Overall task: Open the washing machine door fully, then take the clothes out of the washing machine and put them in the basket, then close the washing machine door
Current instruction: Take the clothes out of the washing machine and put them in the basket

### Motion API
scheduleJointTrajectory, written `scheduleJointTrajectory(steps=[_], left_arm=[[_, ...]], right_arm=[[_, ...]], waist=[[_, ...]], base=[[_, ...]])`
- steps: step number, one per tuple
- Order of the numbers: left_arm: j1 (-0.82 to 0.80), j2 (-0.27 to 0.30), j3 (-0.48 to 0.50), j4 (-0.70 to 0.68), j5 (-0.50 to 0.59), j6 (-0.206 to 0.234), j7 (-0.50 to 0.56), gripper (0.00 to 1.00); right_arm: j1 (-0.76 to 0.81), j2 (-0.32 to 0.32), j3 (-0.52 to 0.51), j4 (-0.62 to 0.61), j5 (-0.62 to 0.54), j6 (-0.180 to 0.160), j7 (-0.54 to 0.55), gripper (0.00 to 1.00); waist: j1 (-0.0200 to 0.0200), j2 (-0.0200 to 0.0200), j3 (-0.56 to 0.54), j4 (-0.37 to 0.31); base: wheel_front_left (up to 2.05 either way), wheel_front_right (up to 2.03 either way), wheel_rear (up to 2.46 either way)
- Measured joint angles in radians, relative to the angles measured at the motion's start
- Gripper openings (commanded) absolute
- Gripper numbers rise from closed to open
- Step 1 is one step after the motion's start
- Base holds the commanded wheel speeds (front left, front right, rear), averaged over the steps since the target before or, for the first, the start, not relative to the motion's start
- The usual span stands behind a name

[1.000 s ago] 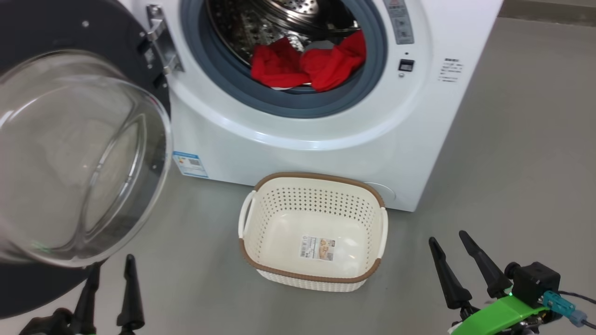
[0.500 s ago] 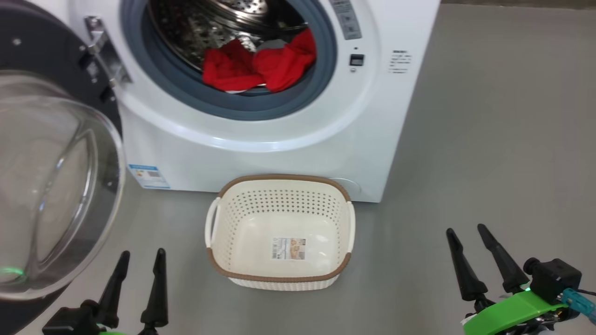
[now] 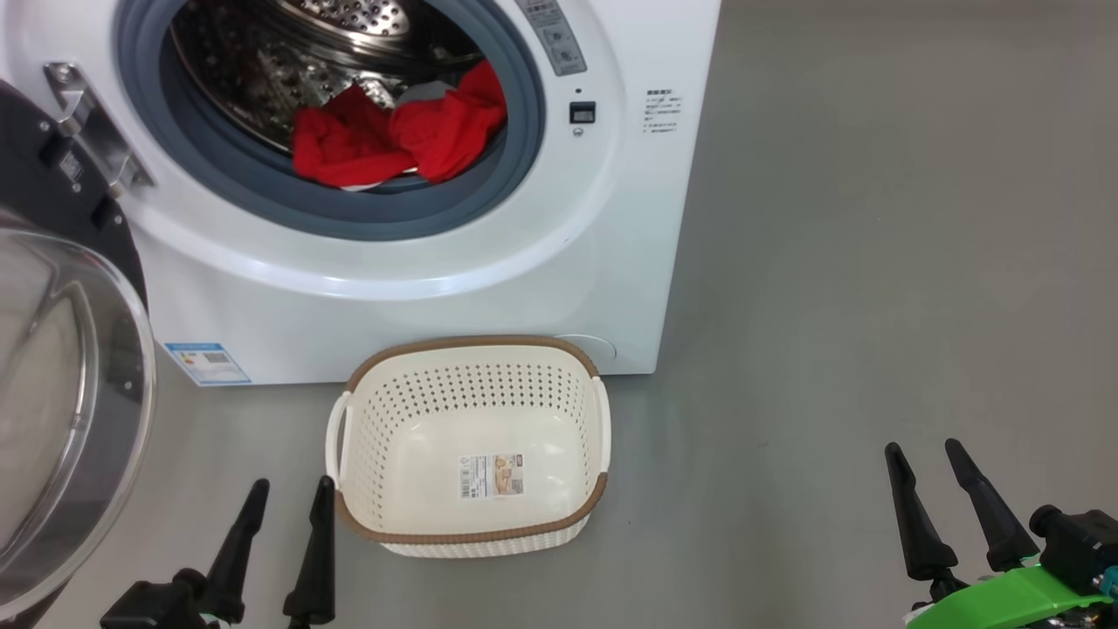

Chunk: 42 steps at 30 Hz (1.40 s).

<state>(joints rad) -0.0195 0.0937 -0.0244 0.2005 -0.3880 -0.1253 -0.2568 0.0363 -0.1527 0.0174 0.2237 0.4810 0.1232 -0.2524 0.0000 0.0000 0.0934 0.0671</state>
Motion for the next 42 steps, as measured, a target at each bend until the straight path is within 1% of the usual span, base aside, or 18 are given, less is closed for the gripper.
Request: scheduleJointTrajectory(steps=[7,20,26,42], left_arm=[[0.001,0.009,-0.014,0.004,-0.010,0.000,0.000,1.00],[0.001,0.008,-0.005,0.007,-0.012,0.000,0.000,1.00],[0.001,0.007,-0.005,-0.005,-0.035,0.000,0.000,1.00],[-0.002,0.008,-0.004,-0.015,-0.057,0.000,0.000,1.00]], right_arm=[[0.012,0.002,-0.012,-0.004,0.000,0.000,0.000,1.00],[0.026,0.013,-0.025,-0.009,-0.003,0.000,0.000,1.00],[0.026,0.013,-0.025,-0.010,-0.003,0.000,0.000,1.00],[0.024,0.014,-0.024,-0.010,-0.003,0.000,0.000,1.00]], waist=[[0.0000,0.0000,-0.008,-0.015],[0.0000,0.0000,-0.012,0.008],[0.0000,0.0000,-0.008,0.012],[0.0000,0.0000,0.010,0.014]], base=[[0.00,0.00,0.00],[0.00,0.00,0.00],[0.10,-0.10,0.00],[0.89,-0.89,0.00]])
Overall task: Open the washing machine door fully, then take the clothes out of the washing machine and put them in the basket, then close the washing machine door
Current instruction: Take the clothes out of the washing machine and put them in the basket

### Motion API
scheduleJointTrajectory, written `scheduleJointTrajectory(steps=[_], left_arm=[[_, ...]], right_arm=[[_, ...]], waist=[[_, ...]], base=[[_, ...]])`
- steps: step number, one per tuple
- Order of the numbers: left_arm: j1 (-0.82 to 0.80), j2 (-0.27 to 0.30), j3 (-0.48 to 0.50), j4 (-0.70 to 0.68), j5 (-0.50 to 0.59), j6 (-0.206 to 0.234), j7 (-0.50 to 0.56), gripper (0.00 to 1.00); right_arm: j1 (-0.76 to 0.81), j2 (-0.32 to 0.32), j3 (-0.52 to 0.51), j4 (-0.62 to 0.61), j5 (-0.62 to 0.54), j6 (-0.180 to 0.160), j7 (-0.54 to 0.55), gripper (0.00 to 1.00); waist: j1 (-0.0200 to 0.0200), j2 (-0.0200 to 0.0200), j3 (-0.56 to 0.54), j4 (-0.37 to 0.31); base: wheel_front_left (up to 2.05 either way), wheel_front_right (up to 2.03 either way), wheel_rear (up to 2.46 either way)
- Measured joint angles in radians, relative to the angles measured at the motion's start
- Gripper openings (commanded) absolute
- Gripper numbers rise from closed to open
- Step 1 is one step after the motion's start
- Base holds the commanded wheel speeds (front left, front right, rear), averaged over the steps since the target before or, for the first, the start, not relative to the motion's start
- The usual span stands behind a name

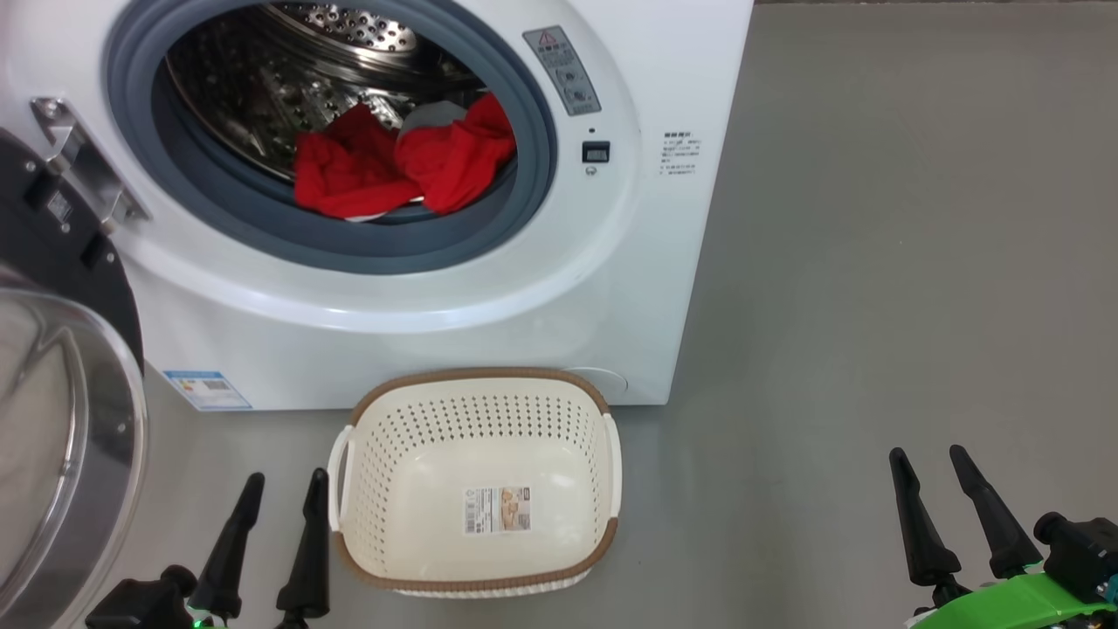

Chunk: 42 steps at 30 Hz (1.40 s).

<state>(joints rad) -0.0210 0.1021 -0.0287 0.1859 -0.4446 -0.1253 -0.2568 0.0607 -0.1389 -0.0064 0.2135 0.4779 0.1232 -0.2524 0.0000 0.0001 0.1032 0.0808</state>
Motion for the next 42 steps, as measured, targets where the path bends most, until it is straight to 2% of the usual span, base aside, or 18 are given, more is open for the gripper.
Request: scheduleJointTrajectory(steps=[19,25,37,42], left_arm=[[-0.016,-0.005,0.014,0.012,0.016,0.000,0.000,1.00],[-0.030,-0.006,-0.012,0.056,0.043,0.000,0.000,1.00],[-0.358,0.003,-0.033,0.319,0.102,0.000,0.000,1.00],[-0.532,0.029,-0.061,0.456,0.109,0.000,0.000,1.00]], right_arm=[[-0.009,0.006,0.010,0.001,-0.003,0.000,0.000,1.00],[-0.020,0.015,0.024,0.003,-0.003,0.000,0.000,1.00],[-0.088,0.049,0.060,0.003,-0.003,0.000,0.000,1.00],[-0.120,0.064,0.083,0.002,-0.004,0.000,0.000,1.00]], waist=[[0.0000,0.0000,0.011,0.003],[0.0000,0.0000,0.023,-0.011],[0.0000,0.0000,0.102,-0.073],[0.0000,0.0000,0.158,-0.111]], base=[[0.14,-0.14,0.00],[0.00,0.00,0.00],[0.00,0.00,0.00],[0.00,0.00,0.00]])
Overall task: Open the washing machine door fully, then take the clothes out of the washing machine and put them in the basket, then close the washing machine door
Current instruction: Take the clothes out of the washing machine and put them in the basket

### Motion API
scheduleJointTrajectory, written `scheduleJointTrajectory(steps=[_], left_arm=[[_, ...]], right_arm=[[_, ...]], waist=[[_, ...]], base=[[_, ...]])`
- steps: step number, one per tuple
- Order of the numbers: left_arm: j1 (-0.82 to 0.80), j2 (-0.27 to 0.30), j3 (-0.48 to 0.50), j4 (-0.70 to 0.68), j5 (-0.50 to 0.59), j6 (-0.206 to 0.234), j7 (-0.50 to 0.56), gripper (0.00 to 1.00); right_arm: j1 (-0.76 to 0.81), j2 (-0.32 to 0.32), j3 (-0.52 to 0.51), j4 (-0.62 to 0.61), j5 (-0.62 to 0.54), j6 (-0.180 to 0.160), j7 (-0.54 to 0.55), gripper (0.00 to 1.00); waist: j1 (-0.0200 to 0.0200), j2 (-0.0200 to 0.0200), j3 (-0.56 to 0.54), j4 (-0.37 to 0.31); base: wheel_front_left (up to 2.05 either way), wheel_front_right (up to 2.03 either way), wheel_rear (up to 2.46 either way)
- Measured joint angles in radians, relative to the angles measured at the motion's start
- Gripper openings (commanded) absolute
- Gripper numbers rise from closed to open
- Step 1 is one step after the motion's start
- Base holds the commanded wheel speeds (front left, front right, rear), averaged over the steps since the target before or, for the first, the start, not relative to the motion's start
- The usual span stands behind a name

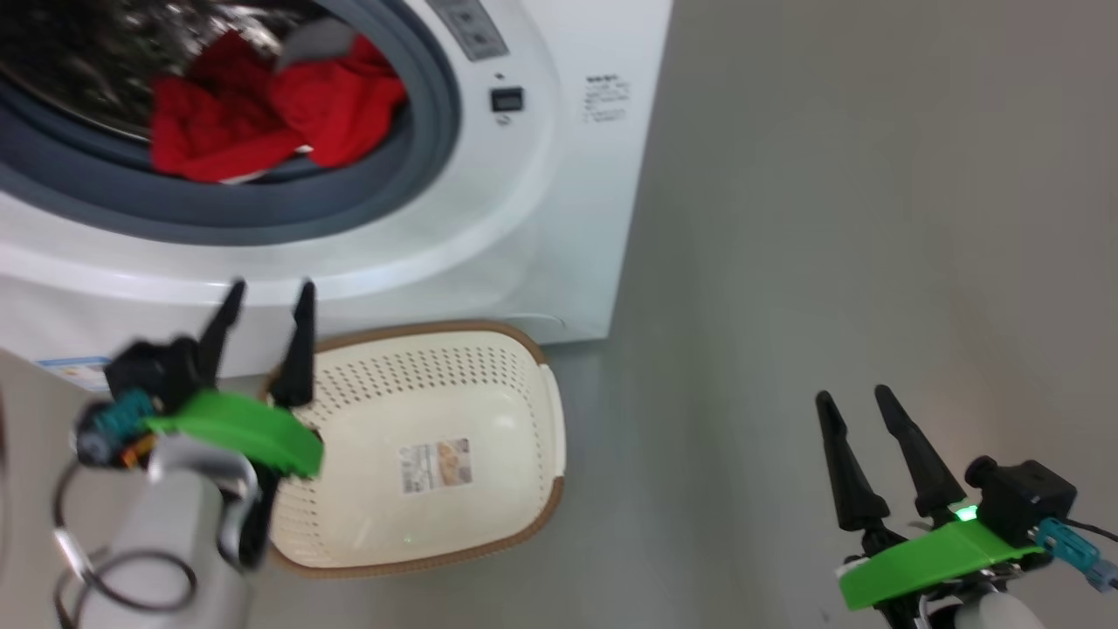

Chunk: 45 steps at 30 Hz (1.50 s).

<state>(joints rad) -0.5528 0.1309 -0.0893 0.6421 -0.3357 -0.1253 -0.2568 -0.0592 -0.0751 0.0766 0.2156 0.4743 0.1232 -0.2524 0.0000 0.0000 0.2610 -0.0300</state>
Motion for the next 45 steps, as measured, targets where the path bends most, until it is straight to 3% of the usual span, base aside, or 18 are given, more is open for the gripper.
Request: scheduleJointTrajectory(steps=[21,36,45], left_arm=[[-0.581,0.136,-0.155,0.442,-0.108,0.000,0.063,1.00],[-0.705,0.237,-0.255,0.588,-0.132,0.000,0.087,1.00],[-0.741,0.255,-0.295,0.621,-0.132,0.000,0.062,1.00]], right_arm=[[-0.129,0.024,0.052,-0.010,0.002,0.000,0.000,1.00],[-0.138,0.025,0.110,-0.012,0.020,0.000,0.000,1.00],[-0.152,0.025,0.122,-0.022,0.027,0.000,0.000,1.00]], waist=[[0.0000,0.0000,0.238,-0.136],[0.0000,0.0000,0.307,-0.213],[0.0000,0.0000,0.339,-0.232]], base=[[0.00,0.00,0.00],[0.00,0.00,0.00],[0.00,0.00,0.00]])
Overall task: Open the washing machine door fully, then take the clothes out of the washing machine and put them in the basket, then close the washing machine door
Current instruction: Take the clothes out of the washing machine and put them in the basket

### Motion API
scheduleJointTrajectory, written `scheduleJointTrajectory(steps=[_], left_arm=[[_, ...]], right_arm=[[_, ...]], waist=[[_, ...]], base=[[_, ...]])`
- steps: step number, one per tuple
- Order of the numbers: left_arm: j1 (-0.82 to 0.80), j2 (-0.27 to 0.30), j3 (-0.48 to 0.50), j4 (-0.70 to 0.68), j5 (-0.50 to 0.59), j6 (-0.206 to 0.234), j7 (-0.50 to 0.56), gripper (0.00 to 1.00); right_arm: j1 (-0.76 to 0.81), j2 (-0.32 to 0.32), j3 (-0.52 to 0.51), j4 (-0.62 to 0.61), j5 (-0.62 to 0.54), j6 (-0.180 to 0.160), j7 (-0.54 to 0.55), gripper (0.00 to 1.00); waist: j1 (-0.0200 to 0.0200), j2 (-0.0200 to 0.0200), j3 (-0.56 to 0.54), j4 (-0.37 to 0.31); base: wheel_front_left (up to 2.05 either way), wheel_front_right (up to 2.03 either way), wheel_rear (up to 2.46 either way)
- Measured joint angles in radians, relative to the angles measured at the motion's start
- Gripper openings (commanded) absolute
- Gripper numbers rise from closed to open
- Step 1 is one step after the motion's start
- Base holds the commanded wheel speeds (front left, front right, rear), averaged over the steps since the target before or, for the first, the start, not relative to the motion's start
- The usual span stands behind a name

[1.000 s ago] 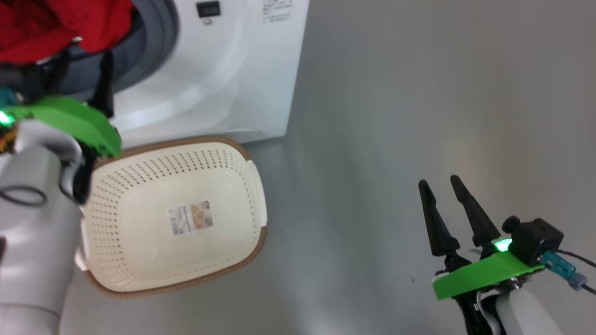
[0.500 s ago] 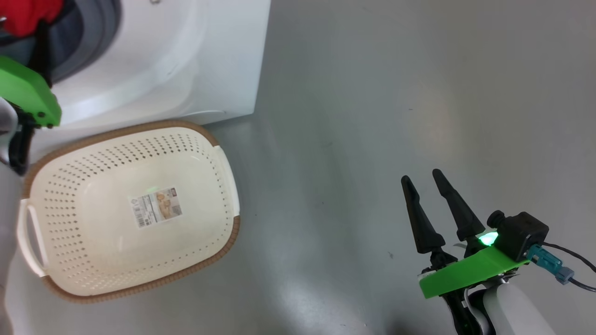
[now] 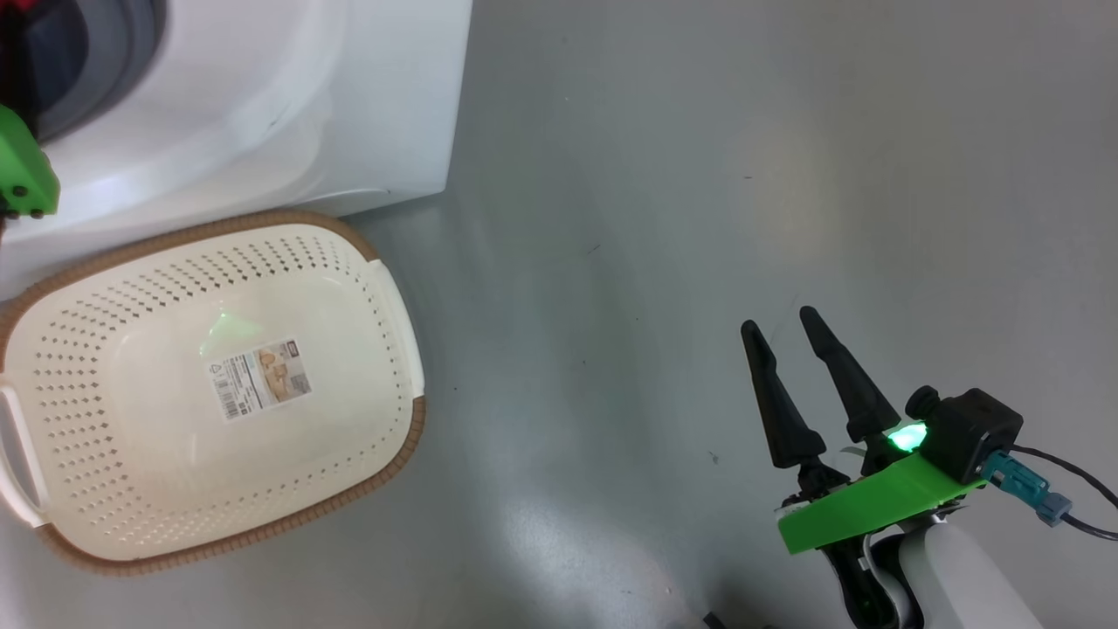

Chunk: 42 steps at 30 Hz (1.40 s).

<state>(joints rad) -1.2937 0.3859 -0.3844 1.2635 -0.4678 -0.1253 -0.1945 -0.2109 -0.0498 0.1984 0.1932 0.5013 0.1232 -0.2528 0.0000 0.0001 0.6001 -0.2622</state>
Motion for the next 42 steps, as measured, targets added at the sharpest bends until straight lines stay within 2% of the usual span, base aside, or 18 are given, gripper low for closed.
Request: scheduleJointTrajectory(steps=[1,3,4,5,6,16,18,24,29,30,35,39,42], left_arm=[[-0.003,0.000,-0.001,0.002,-0.001,0.000,-0.002,0.95],[-0.003,0.000,-0.007,0.004,-0.004,0.000,-0.010,0.50],[-0.003,-0.001,-0.010,0.005,-0.008,0.000,-0.012,0.32],[-0.003,-0.001,-0.012,0.005,-0.012,0.000,-0.018,0.07],[-0.003,-0.002,-0.013,0.004,-0.020,0.000,-0.020,0.00],[0.016,-0.014,-0.023,-0.029,-0.081,0.000,-0.053,0.00],[0.044,-0.021,0.012,-0.067,-0.119,0.000,-0.055,0.00],[0.223,-0.032,0.157,-0.297,-0.108,0.002,-0.056,0.00],[0.408,-0.104,0.277,-0.467,-0.025,0.002,-0.057,0.00],[0.468,-0.130,0.324,-0.528,0.021,0.002,-0.057,0.00],[0.603,-0.202,0.441,-0.661,0.098,0.002,-0.057,0.00],[0.696,-0.264,0.469,-0.757,0.157,0.001,-0.057,0.00],[0.737,-0.289,0.470,-0.808,0.167,0.001,-0.057,0.00]], right_arm=[[0.000,0.000,0.001,0.000,0.000,0.000,0.000,1.00],[-0.002,0.000,0.002,0.000,0.000,0.000,0.000,1.00],[-0.002,0.000,0.002,0.000,0.000,0.000,0.000,1.00],[-0.002,0.000,0.003,0.000,0.000,0.000,0.000,1.00],[-0.002,0.000,0.003,0.000,0.000,0.000,0.000,1.00],[-0.002,0.000,-0.003,0.005,-0.001,0.000,0.000,1.00],[-0.002,0.000,-0.005,0.011,-0.001,0.000,0.000,1.00],[0.000,0.000,-0.011,0.019,-0.001,0.000,0.000,1.00],[0.017,0.000,-0.021,0.024,-0.011,0.000,-0.002,1.00],[0.032,0.000,-0.026,0.028,-0.012,0.000,-0.002,1.00],[0.063,0.000,-0.038,0.034,-0.013,0.000,-0.002,1.00],[0.086,-0.001,-0.055,0.038,-0.013,0.000,-0.002,1.00],[0.091,-0.004,-0.061,0.041,-0.013,0.000,-0.002,1.00]], waist=[[0.0000,0.0000,0.001,0.000],[0.0000,0.0000,0.001,0.000],[0.0000,0.0000,0.001,0.000],[0.0000,0.0000,0.000,-0.001],[0.0000,0.0000,-0.002,-0.001],[0.0000,0.0000,-0.032,0.008],[0.0000,0.0000,-0.045,0.012],[0.0000,0.0000,-0.097,0.027],[0.0000,0.0000,-0.143,0.046],[0.0000,0.0000,-0.161,0.056],[0.0000,0.0000,-0.204,0.083],[0.0000,0.0000,-0.233,0.108],[0.0000,0.0000,-0.245,0.121]], base=[[0.00,0.00,0.00],[0.00,0.00,0.00],[0.00,0.00,0.00],[0.00,0.00,0.00],[0.00,0.00,0.00],[0.00,0.00,0.00],[0.00,0.00,0.00],[0.00,0.00,0.00],[0.00,0.00,0.00],[0.00,0.00,0.00],[0.00,0.00,0.00],[0.00,0.00,0.00],[0.00,0.00,0.00]])
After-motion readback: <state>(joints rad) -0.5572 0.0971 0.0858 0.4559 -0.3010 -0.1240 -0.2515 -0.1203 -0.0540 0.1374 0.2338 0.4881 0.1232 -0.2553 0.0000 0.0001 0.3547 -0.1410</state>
